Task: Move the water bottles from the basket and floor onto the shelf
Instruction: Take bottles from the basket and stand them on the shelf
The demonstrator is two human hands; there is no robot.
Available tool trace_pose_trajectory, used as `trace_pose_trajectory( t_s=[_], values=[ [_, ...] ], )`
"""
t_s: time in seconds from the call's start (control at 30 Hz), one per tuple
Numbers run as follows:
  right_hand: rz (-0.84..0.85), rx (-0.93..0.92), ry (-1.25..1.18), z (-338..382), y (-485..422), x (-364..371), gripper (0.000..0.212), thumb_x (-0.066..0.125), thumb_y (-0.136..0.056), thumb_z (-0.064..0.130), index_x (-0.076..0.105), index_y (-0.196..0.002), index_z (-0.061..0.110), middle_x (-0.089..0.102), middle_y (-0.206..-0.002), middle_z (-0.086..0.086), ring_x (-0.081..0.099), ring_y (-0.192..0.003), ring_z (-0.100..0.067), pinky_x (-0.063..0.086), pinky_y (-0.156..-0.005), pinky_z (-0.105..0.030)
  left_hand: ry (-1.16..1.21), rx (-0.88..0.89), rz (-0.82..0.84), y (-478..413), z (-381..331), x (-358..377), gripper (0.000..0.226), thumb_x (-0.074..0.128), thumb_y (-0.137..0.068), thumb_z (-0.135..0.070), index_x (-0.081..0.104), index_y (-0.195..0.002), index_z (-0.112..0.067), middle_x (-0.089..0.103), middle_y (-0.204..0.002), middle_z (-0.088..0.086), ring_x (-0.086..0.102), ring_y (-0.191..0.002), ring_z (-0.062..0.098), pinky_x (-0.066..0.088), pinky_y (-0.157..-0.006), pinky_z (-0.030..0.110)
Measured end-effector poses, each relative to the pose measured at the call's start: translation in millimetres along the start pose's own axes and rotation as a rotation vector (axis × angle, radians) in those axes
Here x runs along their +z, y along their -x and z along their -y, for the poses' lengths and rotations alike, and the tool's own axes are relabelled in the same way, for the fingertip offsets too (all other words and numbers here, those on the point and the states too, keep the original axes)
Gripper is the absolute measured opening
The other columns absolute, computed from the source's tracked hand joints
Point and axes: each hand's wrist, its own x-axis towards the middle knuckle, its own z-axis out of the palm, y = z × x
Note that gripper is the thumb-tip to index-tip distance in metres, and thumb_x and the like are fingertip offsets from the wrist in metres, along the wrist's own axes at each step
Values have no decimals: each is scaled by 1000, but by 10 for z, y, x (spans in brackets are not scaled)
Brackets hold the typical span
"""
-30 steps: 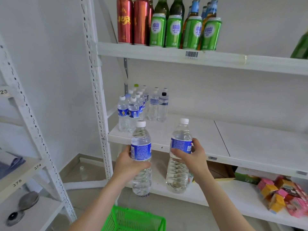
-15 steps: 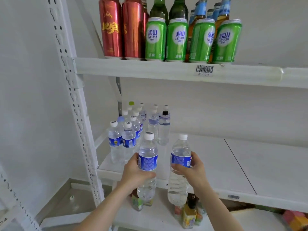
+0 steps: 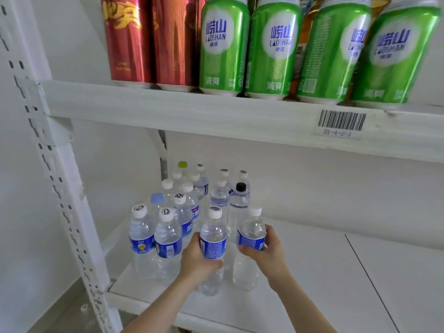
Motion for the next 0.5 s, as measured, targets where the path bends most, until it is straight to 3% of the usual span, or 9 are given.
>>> trace_pose_trajectory(
  t_s=[0.2,0.27,0.4,0.5],
  values=[
    [-25,11,-2,-193,-426,135,58,84,-64,-1,57,-106,27,71,-94,9,68,-82,-8,53,-67,-21,-1,-18,-48,-426,57,137,64,84,-47,-16,52,-102,-28,67,-93,-14,65,-86,3,50,-70,21],
    [-25,5,5,-240,-515,158,58,83,-64,-2,56,-106,28,71,-94,10,68,-82,-7,52,-68,-22,-1,3,-49,-535,69,172,68,84,-48,-14,52,-105,-28,66,-95,-14,65,-89,4,48,-69,18],
    [2,-24,18,-296,-601,197,60,84,-65,0,56,-109,28,70,-96,12,68,-85,-7,52,-68,-20,29,28,-55,-676,95,199,75,83,-49,-8,51,-113,-28,65,-104,-13,64,-96,8,51,-80,25],
    [25,-48,38,-305,-592,207,61,85,-64,4,55,-112,29,70,-100,14,66,-87,-4,51,-70,-17,46,31,-45,-682,110,197,72,81,-51,-4,52,-113,-28,66,-103,-13,64,-93,3,48,-75,19]
  ],
)
